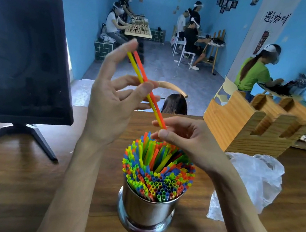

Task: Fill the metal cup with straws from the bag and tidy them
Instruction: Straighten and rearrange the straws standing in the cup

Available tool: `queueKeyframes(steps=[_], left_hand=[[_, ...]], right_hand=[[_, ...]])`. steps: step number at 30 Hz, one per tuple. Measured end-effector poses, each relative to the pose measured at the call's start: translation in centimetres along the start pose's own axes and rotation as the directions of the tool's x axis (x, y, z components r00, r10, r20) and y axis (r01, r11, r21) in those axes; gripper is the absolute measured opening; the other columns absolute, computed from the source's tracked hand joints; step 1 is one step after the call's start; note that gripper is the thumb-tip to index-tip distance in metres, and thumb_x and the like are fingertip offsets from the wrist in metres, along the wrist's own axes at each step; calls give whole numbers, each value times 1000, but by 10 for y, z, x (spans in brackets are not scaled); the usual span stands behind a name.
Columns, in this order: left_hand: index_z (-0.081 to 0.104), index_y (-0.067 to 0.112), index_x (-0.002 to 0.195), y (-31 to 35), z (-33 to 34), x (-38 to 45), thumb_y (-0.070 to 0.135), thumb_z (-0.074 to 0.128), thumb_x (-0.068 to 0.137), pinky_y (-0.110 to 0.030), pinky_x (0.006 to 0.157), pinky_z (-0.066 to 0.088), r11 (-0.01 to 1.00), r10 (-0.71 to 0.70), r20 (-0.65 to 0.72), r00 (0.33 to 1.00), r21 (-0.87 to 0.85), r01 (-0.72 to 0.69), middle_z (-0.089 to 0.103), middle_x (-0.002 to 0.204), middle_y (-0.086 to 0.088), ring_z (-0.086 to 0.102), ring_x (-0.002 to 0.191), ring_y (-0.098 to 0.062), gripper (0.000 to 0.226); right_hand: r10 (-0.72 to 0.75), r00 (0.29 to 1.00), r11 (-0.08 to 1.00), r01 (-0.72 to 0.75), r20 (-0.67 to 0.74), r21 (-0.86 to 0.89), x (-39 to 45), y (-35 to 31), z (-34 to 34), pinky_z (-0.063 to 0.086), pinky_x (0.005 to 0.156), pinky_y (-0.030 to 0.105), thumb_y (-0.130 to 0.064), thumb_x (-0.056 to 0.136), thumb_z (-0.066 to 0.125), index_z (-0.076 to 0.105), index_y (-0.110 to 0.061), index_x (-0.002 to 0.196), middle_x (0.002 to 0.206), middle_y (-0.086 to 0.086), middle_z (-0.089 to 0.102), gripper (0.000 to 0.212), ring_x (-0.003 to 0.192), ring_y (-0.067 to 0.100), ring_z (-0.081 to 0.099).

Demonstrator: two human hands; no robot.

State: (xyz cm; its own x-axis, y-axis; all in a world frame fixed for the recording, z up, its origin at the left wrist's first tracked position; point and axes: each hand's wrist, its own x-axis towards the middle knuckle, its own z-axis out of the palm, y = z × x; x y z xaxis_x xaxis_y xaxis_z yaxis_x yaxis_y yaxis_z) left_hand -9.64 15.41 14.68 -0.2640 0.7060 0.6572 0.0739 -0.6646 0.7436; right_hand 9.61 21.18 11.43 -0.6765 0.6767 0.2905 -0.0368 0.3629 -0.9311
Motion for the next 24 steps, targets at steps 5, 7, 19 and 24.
queueKeyframes(steps=[5,7,19,24], left_hand=[[52,38,133,2,-1,-4,21,75,94,-29,63,62,1000,5,-139,990,2,-5,79,96,-3,78,79,-24,49],[62,32,127,2,-2,-6,22,76,93,-27,62,61,998,-58,-257,965,-26,53,80,93,-2,78,77,-22,38],[82,40,69,-1,-22,-17,38,84,61,-20,69,56,843,-478,-6,878,278,461,75,67,10,63,61,-4,9],[82,36,75,7,-17,-21,46,88,64,-17,67,56,783,-558,378,739,536,317,77,75,9,70,71,-1,15]], right_hand=[[-31,991,999,34,-131,26,-2,-2,-2,55,69,21,-25,91,72,77,-14,106,91,6,79,18,79,22,76],[-29,975,997,43,-222,59,-4,-3,-6,54,62,22,-29,87,76,77,-19,101,91,9,79,17,73,23,76],[-13,797,840,337,-604,426,6,-36,-16,56,64,19,-33,68,79,81,-22,72,75,-5,75,12,70,6,72],[-239,780,885,420,-578,199,11,-48,-7,54,60,20,-21,87,76,80,-23,100,82,-3,77,13,69,11,72]])
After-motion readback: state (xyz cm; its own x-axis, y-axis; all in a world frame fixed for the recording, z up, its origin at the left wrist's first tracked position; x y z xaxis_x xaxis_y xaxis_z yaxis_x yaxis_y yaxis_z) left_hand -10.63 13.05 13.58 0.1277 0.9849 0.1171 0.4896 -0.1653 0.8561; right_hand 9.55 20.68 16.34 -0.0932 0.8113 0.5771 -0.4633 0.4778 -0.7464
